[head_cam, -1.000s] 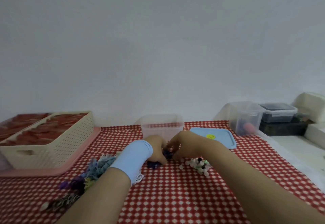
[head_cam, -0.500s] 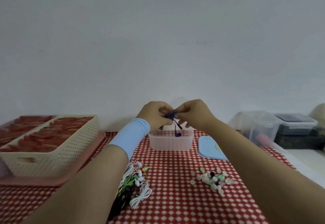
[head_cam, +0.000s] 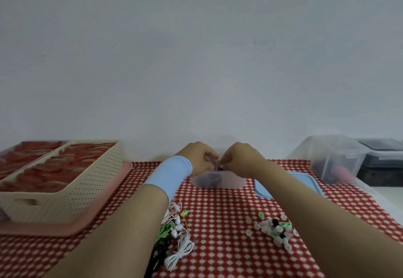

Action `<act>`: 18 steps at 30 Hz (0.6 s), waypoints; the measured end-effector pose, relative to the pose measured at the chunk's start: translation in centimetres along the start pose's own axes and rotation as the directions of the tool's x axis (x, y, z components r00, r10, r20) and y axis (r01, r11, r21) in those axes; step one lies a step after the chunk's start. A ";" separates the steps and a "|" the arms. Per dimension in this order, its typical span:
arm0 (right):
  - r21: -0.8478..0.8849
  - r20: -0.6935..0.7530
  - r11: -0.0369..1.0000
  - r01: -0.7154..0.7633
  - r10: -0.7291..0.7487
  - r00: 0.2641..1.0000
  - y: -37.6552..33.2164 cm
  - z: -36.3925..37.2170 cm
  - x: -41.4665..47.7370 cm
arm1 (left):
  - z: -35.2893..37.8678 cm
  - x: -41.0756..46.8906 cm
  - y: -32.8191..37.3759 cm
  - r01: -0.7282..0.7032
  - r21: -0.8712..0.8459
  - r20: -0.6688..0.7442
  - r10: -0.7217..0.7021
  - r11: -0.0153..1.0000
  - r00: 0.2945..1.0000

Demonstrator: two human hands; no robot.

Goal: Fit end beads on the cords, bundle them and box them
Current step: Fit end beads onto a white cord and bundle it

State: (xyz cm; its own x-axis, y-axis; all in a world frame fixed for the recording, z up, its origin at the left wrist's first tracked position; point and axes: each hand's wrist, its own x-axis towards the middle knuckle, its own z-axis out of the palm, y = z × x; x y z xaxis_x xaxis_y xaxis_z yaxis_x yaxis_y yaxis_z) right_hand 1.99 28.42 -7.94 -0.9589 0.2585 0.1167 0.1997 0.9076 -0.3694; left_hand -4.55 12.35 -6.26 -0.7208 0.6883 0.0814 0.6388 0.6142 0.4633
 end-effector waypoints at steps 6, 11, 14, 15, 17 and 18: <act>0.043 -0.104 0.988 0.147 -0.142 0.984 -3.0 -1.8 -2.2 | -2.2 -3.8 -0.1 -0.004 -0.049 -0.121 -0.002 0.999 0.993; 0.096 0.026 0.950 0.297 -0.301 0.953 -7.5 -1.4 -5.2 | -3.1 -8.3 -1.4 0.076 0.109 -0.084 -0.067 0.991 0.994; 0.117 0.125 0.935 0.336 -0.350 0.928 -9.4 -0.3 -6.7 | -3.8 -11.0 -2.3 0.127 0.174 0.010 -0.131 0.977 0.991; 0.120 0.162 0.930 0.348 -0.364 0.917 -10.0 0.1 -7.1 | -3.9 -11.7 -2.8 0.138 0.167 0.050 -0.148 0.976 0.988; 0.108 0.247 0.919 0.380 -0.395 0.885 -11.2 1.1 -7.8 | -4.2 -13.1 -3.8 0.176 0.164 0.138 -0.199 0.971 0.970; 0.088 0.277 0.908 0.410 -0.418 0.865 -11.6 1.7 -8.0 | -4.3 -13.7 -4.3 0.195 0.195 0.184 -0.231 0.961 0.955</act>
State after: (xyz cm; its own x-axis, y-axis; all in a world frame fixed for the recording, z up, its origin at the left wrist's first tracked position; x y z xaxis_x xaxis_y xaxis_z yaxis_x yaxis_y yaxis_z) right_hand 6.97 15.22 -6.17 -0.9690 -0.2472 -0.0001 -0.2297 0.9007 -0.3688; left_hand 1.43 -1.41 -5.54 -0.7866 0.5868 -0.1920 0.5260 0.7997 0.2894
